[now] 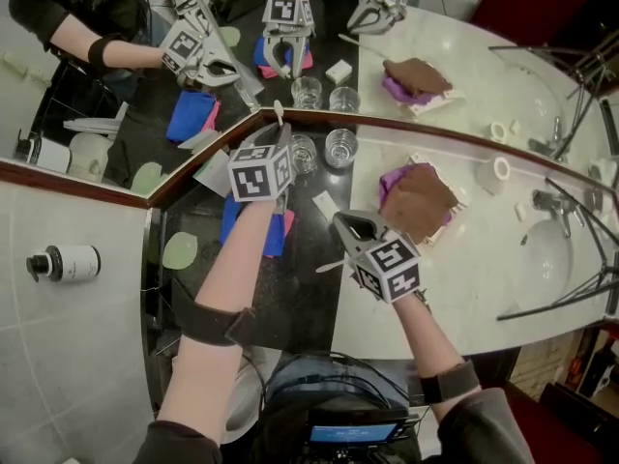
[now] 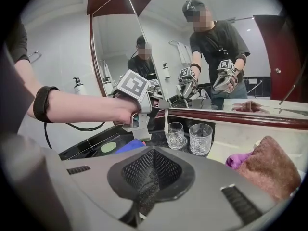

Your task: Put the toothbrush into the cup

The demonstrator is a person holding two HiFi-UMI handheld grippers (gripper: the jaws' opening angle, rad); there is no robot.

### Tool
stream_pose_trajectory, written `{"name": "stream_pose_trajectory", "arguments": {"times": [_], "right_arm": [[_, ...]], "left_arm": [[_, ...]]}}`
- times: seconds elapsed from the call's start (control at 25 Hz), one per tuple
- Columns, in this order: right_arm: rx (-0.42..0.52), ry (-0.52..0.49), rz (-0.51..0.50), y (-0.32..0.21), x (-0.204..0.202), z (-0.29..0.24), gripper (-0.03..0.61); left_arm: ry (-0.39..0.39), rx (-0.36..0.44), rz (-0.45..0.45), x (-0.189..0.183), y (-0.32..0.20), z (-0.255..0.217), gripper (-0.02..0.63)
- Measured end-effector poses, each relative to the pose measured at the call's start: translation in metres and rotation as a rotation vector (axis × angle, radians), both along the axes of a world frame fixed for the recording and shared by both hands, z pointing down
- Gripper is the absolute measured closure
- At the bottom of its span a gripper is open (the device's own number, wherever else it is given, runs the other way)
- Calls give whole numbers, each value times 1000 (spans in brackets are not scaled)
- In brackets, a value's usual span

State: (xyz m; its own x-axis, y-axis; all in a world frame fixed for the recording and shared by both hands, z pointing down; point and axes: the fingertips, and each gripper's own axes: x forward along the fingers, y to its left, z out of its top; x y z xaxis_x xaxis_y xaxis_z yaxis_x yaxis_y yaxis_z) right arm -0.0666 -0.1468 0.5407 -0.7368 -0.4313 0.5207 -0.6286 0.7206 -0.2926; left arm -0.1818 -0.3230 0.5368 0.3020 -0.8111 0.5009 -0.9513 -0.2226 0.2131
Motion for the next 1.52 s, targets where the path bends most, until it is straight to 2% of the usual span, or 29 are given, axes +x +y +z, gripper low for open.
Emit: {"name": "stream_pose_trajectory", "arguments": {"times": [0.44, 0.68, 0.88, 1.12, 1.36, 1.52], "right_arm": [[54, -27, 0, 31, 33, -35, 561], [48, -28, -2, 59, 57, -45, 561], [52, -32, 4, 77, 73, -50, 561], [38, -21, 15, 100, 100, -44, 561], [23, -3, 6, 113, 122, -35, 561], [23, 2, 0, 120, 129, -34, 561]], "left_arm": [[-122, 164, 10, 30, 88, -81, 595], [-111, 178, -17, 46, 151, -104, 594], [-24, 145, -56, 58, 197, -103, 594], [123, 53, -124, 83, 253, -68, 594], [331, -34, -233, 108, 293, -28, 594], [458, -101, -342, 110, 316, 2, 594]]}}
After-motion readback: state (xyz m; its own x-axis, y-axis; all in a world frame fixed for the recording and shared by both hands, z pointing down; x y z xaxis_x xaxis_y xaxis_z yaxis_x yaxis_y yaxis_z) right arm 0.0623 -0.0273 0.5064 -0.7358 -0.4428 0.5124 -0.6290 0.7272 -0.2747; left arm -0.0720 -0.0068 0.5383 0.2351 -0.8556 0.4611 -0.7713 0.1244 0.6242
